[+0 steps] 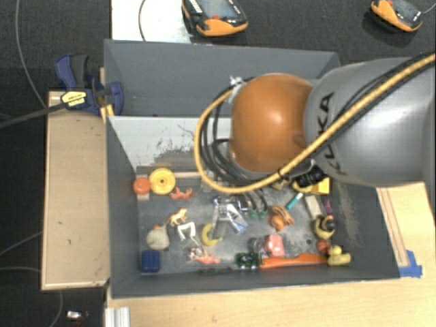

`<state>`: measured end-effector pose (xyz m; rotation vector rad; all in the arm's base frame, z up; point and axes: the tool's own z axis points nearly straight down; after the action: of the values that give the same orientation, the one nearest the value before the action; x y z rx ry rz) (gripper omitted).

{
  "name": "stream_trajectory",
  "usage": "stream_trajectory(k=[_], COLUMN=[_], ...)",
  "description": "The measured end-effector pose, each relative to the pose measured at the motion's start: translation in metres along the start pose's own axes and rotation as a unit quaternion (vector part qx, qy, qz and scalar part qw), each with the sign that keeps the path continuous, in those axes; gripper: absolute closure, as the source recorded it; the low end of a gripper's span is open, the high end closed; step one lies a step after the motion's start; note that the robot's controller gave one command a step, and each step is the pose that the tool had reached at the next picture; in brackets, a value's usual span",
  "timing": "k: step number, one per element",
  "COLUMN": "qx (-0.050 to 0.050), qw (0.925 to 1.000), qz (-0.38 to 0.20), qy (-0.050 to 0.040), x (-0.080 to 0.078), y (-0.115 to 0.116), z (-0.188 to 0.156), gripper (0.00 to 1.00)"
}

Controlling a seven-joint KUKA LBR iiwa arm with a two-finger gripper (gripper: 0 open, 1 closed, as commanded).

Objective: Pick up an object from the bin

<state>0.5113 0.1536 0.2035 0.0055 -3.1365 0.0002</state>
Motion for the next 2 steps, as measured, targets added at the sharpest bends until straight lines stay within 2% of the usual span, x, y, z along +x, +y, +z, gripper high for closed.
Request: stream_trajectory(k=[1, 2], qx=[-0.001, -0.001], qw=[1.0, 1.0], qz=[0.003, 0.003], qy=[-0.0037, -0.0036], x=[-0.0019, -0.0019], y=[-0.0009, -0.0009], z=[-0.0036, -0.0036], gripper=[0.0, 0.0])
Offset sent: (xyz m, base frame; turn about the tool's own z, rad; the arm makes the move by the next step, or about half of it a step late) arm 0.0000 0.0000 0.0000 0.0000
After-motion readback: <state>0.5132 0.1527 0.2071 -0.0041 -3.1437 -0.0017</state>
